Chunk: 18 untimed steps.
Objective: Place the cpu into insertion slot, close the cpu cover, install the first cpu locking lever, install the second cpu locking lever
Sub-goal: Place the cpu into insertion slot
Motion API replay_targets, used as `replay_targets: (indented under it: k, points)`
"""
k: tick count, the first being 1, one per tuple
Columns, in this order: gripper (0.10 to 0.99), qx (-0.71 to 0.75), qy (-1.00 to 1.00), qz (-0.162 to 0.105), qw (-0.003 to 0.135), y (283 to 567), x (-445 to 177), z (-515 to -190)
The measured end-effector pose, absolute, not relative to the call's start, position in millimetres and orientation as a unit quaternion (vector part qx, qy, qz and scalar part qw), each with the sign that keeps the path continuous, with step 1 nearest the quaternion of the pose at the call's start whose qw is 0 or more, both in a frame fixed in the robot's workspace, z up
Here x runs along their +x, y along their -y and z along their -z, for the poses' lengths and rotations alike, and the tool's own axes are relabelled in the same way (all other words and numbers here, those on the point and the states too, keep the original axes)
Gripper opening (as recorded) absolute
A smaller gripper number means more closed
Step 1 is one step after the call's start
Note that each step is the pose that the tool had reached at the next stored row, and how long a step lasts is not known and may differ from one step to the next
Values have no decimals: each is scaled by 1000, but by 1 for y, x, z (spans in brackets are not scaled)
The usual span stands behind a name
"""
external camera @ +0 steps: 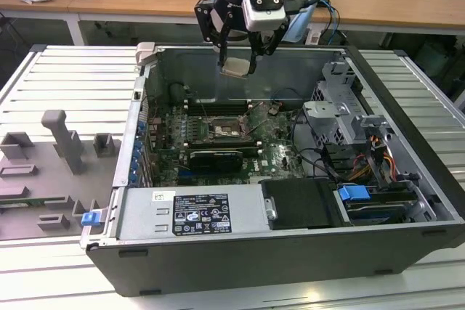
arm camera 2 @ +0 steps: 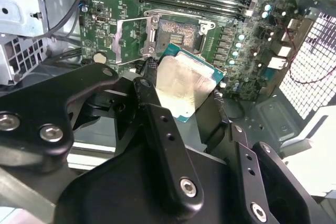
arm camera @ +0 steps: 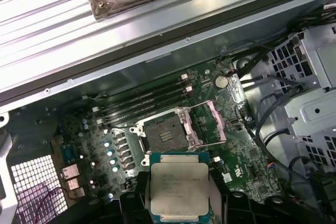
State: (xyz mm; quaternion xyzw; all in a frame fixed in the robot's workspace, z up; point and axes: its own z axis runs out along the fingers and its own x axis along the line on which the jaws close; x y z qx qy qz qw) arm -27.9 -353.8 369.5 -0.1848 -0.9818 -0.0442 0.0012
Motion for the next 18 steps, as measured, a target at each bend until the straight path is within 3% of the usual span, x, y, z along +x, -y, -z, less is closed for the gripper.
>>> replay_targets:
  k: [18]
  points:
    - [537, -275, 960, 44, -3, 354, -28, -368]
